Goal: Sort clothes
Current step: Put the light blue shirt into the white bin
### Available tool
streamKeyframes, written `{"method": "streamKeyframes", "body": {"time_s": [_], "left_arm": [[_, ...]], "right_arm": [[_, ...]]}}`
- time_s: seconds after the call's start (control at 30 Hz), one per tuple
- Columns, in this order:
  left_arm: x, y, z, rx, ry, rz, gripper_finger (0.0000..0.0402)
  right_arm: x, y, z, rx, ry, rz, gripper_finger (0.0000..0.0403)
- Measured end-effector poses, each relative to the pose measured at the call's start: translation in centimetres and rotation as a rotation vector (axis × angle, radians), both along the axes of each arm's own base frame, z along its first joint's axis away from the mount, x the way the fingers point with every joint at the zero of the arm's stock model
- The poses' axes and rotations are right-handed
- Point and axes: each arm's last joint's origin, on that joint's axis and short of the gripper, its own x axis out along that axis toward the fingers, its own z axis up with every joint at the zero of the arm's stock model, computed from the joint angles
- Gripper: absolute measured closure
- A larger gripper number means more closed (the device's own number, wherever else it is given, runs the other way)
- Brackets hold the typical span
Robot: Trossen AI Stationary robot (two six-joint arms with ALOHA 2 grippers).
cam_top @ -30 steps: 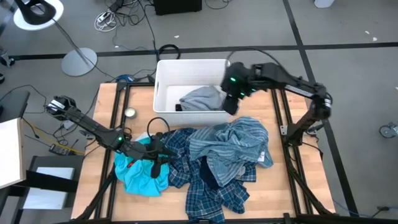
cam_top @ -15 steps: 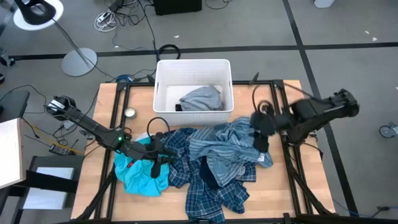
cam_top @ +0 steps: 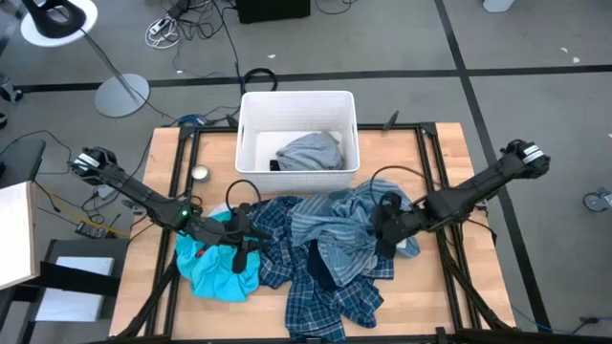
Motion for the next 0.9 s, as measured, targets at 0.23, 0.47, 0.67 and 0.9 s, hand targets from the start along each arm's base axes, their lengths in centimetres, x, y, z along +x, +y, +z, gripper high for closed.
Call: {"method": "streamKeyframes", "body": {"time_s": [0.23,0.47,0.67,0.9], "left_arm": [[0.0,0.0,0.0,0.000,0.000,0.001,0.0294],[0.0,0.0,0.0,0.000,0.000,0.001,0.0294],[0.0,0.0,0.0,-0.005,0.000,0.003,0.0294],[0.0,0.0,0.0,-0.005,0.000,0.003,0.0294]], "right_arm": [[1.3,-1.1,-6.5,0.011,-0.010,-0.052,0.0226],[3.1,-1.0,-8.4,0.012,0.020,-0.060,0.0369],[4.0,-0.7,-3.3,0.011,-0.006,-0.021,0.0393],[4.3,-0.8,9.3,-0.017,-0.343,0.081,0.0397]]}}
